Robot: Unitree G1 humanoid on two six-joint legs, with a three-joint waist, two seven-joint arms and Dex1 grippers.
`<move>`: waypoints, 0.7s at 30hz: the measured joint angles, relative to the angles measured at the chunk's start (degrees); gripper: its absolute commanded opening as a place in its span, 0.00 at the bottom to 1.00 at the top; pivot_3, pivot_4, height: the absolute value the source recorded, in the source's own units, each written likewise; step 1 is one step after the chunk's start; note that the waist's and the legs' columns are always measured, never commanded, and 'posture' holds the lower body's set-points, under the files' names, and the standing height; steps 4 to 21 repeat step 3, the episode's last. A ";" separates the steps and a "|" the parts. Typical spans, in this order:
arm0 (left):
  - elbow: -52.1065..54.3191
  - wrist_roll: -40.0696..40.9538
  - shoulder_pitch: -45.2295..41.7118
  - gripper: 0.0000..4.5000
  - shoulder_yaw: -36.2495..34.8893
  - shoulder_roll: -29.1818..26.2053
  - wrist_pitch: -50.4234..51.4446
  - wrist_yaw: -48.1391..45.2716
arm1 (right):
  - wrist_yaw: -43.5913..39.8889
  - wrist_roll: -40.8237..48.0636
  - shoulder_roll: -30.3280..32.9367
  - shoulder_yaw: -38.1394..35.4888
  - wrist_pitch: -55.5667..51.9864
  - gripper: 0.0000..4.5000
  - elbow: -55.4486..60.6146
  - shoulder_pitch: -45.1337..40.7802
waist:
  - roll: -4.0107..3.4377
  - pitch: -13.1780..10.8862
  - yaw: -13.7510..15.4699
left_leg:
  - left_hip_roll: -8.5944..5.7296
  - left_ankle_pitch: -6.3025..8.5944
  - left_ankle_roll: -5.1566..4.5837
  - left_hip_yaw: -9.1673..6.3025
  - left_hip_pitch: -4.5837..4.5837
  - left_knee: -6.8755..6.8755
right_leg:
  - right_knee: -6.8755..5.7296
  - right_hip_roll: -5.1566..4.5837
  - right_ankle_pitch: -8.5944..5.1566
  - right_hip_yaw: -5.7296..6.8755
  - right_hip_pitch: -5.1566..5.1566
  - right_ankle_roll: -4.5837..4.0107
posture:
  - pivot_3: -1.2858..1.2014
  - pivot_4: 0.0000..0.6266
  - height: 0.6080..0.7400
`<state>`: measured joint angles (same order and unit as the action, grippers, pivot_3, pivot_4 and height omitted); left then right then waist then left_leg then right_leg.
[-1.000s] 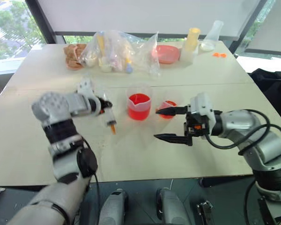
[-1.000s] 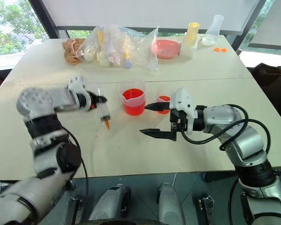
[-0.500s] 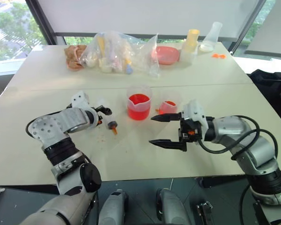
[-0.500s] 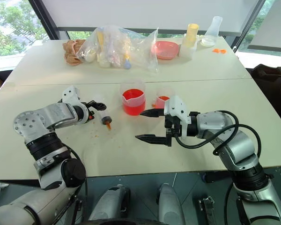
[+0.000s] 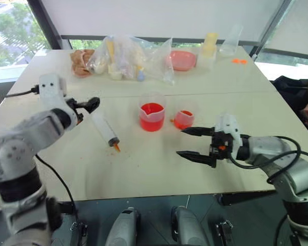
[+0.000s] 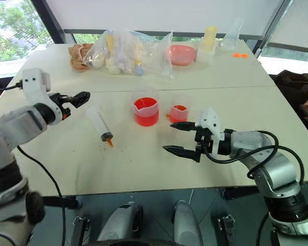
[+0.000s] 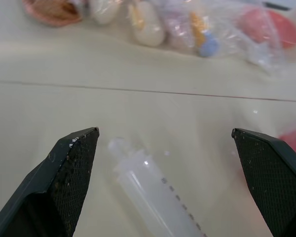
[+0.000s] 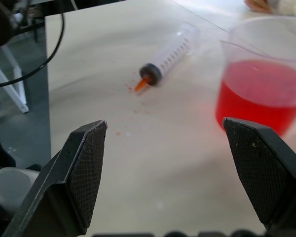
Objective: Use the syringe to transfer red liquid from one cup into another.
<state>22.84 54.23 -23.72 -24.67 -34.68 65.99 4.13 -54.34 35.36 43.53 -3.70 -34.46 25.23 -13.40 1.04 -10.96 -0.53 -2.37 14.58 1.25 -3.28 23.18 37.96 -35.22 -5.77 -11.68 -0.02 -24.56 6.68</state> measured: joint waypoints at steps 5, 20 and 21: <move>2.22 -5.70 11.44 0.99 0.63 -4.57 -10.84 -13.20 | 1.35 0.82 1.55 -3.75 -1.71 0.87 0.28 2.38 | 0.00 0.00 -0.08 | 0.18 0.01 -0.03 0.07 0.01 -0.03 | 0.10 0.08 -0.08 -0.01 -0.01 -0.26 | 0.52 0.24 1.00; 2.22 -5.70 11.44 0.99 0.63 -4.57 -10.84 -13.20 | 1.35 0.82 1.55 -3.75 -1.71 0.87 0.28 2.38 | 0.00 0.00 -0.08 | 0.18 0.01 -0.03 0.07 0.01 -0.03 | 0.10 0.08 -0.08 -0.01 -0.01 -0.26 | 0.52 0.24 1.00; 2.22 -5.70 11.44 0.99 0.63 -4.57 -10.84 -13.20 | 1.35 0.82 1.55 -3.75 -1.71 0.87 0.28 2.38 | 0.00 0.00 -0.08 | 0.18 0.01 -0.03 0.07 0.01 -0.03 | 0.10 0.08 -0.08 -0.01 -0.01 -0.26 | 0.52 0.24 1.00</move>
